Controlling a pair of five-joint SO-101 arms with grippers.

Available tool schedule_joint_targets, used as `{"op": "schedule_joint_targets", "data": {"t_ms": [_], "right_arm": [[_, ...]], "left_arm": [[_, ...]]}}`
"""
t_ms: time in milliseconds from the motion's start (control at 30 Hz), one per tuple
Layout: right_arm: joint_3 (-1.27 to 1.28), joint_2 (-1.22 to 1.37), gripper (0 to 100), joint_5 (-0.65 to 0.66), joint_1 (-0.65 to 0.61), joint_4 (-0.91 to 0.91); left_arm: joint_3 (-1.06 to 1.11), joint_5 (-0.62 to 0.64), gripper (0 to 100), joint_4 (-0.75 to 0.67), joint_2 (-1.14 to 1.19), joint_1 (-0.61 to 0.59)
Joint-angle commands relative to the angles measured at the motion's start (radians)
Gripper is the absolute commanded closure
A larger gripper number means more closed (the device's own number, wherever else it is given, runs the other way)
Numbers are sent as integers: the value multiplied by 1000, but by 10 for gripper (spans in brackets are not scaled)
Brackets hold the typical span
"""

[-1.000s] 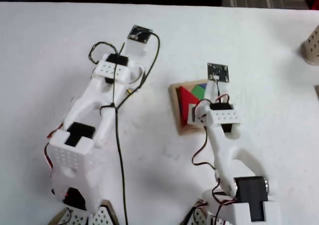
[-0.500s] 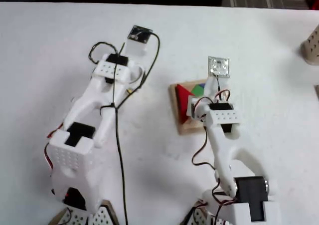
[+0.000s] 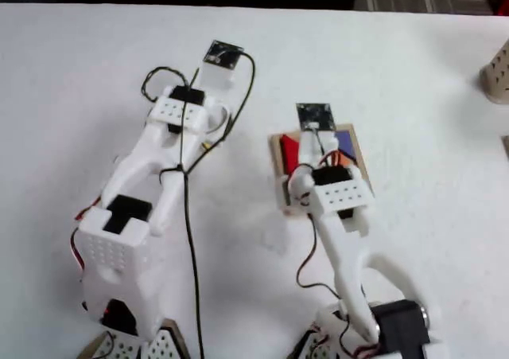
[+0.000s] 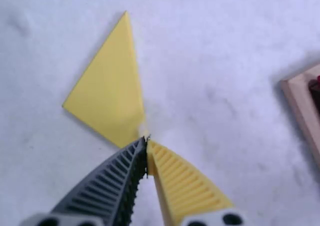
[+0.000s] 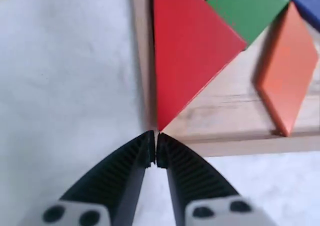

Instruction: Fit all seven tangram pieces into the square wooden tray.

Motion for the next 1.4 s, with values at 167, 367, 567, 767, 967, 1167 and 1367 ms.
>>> {"op": "schedule_joint_targets", "data": {"t_ms": [167, 367, 567, 767, 967, 1167, 1367], "right_arm": [[-23, 143, 981, -9, 2, -91], [-103, 159, 981, -9, 4, -97], [-167, 162, 981, -9, 31, -117], [-176, 229, 981, -8, 77, -217], [-175, 180, 981, -8, 79, -168], [-135, 90, 981, -9, 70, -105], [-81, 150, 981, -6, 61, -232]], "left_arm": [[-49, 5, 969, 6, -7, 2], [-49, 5, 969, 6, -7, 4], [-49, 5, 969, 8, -7, 4], [-49, 5, 969, 9, -7, 4], [-49, 5, 969, 9, -7, 4], [-49, 5, 969, 9, -7, 4], [-49, 5, 969, 9, -7, 5]]}}
